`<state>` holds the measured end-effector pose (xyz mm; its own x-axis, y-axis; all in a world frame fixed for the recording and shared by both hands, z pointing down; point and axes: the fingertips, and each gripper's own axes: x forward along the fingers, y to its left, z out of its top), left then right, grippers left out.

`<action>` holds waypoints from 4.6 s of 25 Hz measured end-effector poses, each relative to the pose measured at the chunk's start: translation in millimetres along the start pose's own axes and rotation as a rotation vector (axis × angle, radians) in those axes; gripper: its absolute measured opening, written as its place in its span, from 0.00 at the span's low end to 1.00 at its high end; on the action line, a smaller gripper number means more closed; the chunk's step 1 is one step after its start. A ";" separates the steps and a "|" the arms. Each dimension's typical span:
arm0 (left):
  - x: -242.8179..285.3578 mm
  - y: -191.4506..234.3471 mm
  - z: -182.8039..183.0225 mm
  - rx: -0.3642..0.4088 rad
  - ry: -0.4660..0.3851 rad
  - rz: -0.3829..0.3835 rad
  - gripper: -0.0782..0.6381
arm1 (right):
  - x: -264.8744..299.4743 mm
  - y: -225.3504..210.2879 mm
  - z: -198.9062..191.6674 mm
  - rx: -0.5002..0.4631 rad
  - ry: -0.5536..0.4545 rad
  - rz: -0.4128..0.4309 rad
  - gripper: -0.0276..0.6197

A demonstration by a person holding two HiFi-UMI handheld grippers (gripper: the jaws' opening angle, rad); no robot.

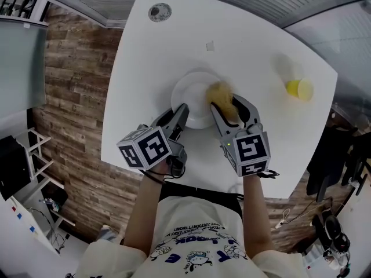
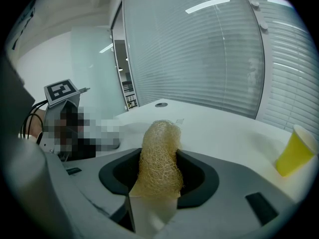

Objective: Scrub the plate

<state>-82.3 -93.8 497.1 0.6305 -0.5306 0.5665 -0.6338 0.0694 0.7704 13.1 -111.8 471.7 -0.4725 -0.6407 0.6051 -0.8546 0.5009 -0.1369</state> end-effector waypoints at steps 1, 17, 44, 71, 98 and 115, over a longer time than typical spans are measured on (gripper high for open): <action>-1.2 0.5 0.2 -0.001 -0.005 -0.001 0.20 | 0.1 -0.3 0.0 -0.001 0.000 0.000 0.35; -9.9 0.9 1.3 -0.119 -0.046 -0.105 0.16 | 0.5 -2.3 -0.3 0.015 -0.006 -0.006 0.35; -27.9 -61.1 -6.2 -0.233 -0.040 -0.327 0.16 | -94.1 -23.1 75.9 0.035 -0.083 -0.196 0.35; -50.0 -94.9 -6.9 -0.117 -0.070 -0.358 0.16 | -57.3 50.4 99.2 -0.228 0.000 -0.020 0.35; -70.8 -87.5 36.2 -0.142 -0.239 -0.347 0.16 | -84.8 70.0 67.1 -0.283 0.089 0.025 0.34; -70.9 -89.4 28.1 -0.130 -0.206 -0.367 0.16 | -85.2 4.7 86.5 -0.292 0.082 -0.159 0.34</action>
<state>-83.0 -86.1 379.9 0.6925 -0.6965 0.1880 -0.3141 -0.0566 0.9477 30.7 -105.1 351.7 -0.3095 -0.6810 0.6637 -0.8128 0.5517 0.1871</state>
